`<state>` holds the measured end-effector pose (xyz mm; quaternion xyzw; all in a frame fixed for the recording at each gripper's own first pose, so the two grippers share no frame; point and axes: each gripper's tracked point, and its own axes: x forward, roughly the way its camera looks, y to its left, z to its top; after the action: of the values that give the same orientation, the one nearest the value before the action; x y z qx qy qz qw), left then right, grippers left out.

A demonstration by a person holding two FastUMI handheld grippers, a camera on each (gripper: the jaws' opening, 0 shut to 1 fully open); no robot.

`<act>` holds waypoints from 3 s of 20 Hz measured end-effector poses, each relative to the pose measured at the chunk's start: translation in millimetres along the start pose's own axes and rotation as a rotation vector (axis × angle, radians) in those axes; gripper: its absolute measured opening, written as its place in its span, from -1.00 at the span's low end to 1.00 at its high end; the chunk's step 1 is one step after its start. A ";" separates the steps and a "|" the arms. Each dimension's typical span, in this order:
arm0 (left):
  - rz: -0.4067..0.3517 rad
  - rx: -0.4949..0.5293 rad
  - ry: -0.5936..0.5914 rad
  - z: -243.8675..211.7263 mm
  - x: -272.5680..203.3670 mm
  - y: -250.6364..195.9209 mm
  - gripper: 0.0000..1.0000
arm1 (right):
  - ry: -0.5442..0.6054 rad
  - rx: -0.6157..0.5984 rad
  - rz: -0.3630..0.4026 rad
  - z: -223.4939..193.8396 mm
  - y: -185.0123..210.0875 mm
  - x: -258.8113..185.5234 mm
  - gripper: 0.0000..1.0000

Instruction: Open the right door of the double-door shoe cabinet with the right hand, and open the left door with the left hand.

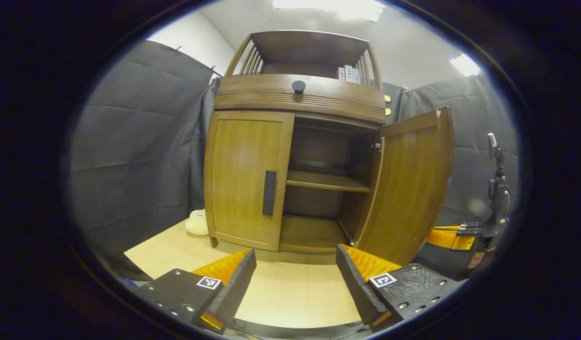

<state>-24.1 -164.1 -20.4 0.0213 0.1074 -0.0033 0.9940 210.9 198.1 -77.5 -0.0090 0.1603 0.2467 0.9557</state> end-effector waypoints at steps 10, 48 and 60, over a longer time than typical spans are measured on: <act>0.102 -0.022 -0.008 -11.2 -20.7 -38.1 1.00 | -0.028 0.008 0.052 1.6 -7.4 6.2 -0.82; -0.151 0.026 0.030 52.9 279.1 78.7 1.00 | -0.090 0.214 -0.734 9.0 22.1 -58.5 0.91; -0.215 0.031 0.011 52.1 309.0 61.6 -0.21 | -0.151 0.219 -0.825 4.3 81.1 -43.0 0.91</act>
<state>289.6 -105.4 -33.0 0.0249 0.1146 -0.1115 0.9868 138.1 249.6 -55.0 0.0473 0.0982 -0.1746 0.9786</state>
